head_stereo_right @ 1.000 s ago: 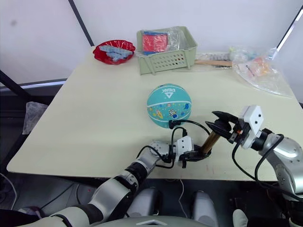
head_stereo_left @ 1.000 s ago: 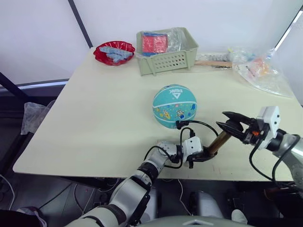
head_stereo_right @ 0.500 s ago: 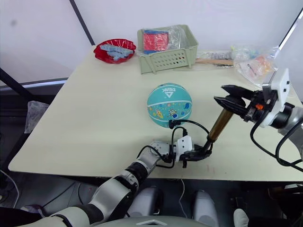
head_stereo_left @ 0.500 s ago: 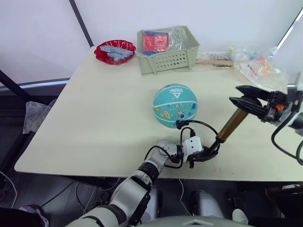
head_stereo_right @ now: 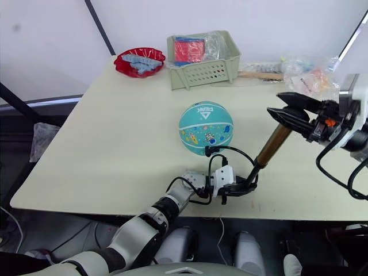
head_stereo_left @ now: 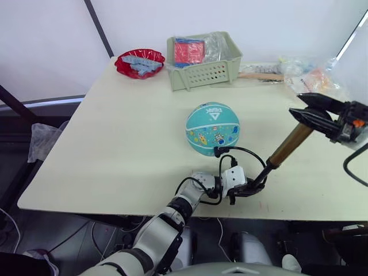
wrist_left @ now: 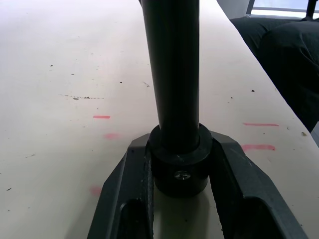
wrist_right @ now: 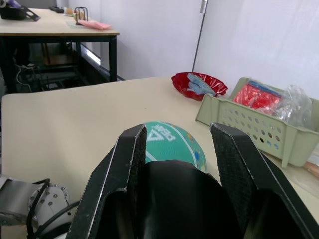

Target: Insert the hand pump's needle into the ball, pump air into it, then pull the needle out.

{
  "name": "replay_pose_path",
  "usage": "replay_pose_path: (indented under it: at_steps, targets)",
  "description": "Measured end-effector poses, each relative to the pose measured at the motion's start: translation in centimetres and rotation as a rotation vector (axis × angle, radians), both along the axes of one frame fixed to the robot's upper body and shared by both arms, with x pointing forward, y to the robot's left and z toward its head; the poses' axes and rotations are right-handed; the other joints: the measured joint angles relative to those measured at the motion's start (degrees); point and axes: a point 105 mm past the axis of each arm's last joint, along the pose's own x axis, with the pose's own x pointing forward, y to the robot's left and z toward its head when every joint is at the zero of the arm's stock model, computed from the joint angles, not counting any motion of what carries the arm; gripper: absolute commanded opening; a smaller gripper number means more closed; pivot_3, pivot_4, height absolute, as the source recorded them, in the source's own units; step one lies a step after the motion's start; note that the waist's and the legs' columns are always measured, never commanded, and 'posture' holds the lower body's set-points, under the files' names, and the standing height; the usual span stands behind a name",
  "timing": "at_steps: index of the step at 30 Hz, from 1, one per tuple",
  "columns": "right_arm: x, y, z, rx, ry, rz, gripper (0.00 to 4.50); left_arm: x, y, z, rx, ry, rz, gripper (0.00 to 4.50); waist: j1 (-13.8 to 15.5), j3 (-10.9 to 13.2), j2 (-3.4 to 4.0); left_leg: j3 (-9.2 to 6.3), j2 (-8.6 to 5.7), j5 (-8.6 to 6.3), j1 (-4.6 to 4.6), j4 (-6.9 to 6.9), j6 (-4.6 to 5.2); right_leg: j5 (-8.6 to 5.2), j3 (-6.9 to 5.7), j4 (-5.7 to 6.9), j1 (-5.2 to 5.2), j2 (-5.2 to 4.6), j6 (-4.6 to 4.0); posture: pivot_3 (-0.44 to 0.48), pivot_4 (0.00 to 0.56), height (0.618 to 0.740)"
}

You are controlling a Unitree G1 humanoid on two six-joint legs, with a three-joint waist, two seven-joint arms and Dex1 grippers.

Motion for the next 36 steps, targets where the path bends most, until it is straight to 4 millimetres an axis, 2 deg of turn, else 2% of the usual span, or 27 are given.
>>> replay_pose_path:
  at_steps: [11,21,28,34,36]
  targets:
    - [-0.2,1.1,-5.9,-0.02,0.039,-0.035,1.54,0.0,0.2,-0.2,0.007,0.001,0.004,1.03,-0.1,-0.4,-0.48,-0.05,0.04,0.0,0.04,-0.01,0.0,-0.01,-0.02,0.0,0.0,0.06,0.0,0.0,0.15,0.738]
    - [-0.7,2.5,-10.9,-0.075,0.054,-0.056,1.54,-0.1,0.3,-0.4,0.013,0.003,0.005,1.03,-0.1,-0.6,-0.59,-0.05,0.07,0.0,0.08,-0.02,-0.01,-0.01,-0.02,0.01,0.01,0.11,-0.01,0.0,0.15,0.738]
    - [-0.8,2.8,-10.8,-0.082,0.037,-0.04,1.54,-0.2,0.3,-0.4,0.008,-0.006,0.004,1.03,-0.1,-0.6,-0.46,-0.05,0.07,-0.01,0.07,-0.03,-0.01,-0.01,-0.02,0.0,0.0,0.11,-0.01,0.0,0.15,0.738]
    - [-0.7,2.8,-9.8,-0.125,0.01,0.007,1.54,-0.2,0.2,-0.2,-0.001,-0.028,0.006,1.03,-0.1,-0.3,-0.1,0.0,0.04,0.0,0.04,-0.03,-0.01,-0.01,-0.01,0.0,-0.03,0.07,-0.01,0.0,0.15,0.738]
    - [-0.5,2.5,-8.9,-0.118,-0.001,0.017,1.54,-0.1,0.1,-0.1,-0.006,-0.034,0.008,1.03,0.0,-0.2,0.06,0.0,0.02,0.0,0.02,-0.02,-0.01,-0.01,-0.01,0.0,-0.03,0.06,-0.01,0.0,0.15,0.738]
